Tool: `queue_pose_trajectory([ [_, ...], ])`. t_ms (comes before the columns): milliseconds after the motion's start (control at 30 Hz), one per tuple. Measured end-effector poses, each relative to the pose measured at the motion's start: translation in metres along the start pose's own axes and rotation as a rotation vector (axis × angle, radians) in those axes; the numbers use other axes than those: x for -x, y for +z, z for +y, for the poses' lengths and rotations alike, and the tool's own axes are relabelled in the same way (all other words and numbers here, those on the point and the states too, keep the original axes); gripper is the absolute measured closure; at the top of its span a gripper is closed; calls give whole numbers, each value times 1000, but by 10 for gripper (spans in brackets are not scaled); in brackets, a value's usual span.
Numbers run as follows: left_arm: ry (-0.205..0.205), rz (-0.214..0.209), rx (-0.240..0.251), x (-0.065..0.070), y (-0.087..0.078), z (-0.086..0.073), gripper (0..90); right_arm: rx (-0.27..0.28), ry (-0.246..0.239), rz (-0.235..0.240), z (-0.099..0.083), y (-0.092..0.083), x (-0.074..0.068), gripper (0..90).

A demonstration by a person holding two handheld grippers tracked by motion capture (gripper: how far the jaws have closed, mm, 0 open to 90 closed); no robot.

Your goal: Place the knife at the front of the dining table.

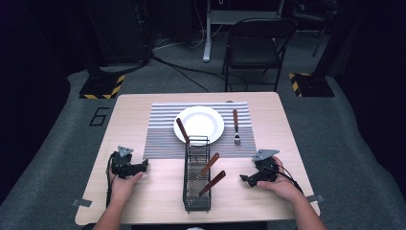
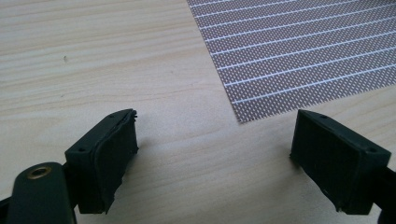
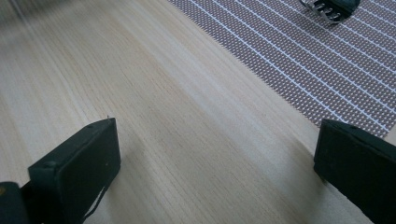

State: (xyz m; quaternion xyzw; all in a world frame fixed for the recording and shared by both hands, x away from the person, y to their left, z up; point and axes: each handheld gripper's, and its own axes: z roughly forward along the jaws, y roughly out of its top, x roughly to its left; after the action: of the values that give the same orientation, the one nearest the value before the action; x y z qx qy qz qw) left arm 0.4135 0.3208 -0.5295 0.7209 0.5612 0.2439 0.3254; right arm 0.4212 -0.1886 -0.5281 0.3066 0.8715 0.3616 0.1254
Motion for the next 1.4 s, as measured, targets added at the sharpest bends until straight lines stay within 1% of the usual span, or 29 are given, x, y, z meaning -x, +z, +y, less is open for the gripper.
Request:
queue_pose_trajectory([
  [33,-2,-3,8,0,1,0,142,0,0,0,0,0,0,0],
  [100,7,-9,6,1,1,1,142,0,-1,1,0,0,0,0],
  [567,8,-14,7,1,1,1,144,0,1,2,0,0,0,0],
  [733,6,-11,12,1,1,0,149,0,1,2,0,0,0,0],
  [1000,0,-7,8,3,0,0,158,0,1,2,0,0,0,0],
  [1067,6,-16,1,3,-2,1,189,0,1,2,0,0,0,0],
  [1167,24,-29,-16,6,-4,3,269,0,1,2,0,0,0,0],
  [1200,31,-30,-22,8,-5,4,281,0,1,2,0,0,0,0],
  [1233,35,-40,-32,9,-6,5,296,-1,-1,1,0,0,0,0],
  [1300,33,-51,-27,12,-7,6,322,1,1,2,0,0,0,0],
  [1400,29,-57,-38,17,-12,9,337,0,-1,1,0,0,0,0],
])
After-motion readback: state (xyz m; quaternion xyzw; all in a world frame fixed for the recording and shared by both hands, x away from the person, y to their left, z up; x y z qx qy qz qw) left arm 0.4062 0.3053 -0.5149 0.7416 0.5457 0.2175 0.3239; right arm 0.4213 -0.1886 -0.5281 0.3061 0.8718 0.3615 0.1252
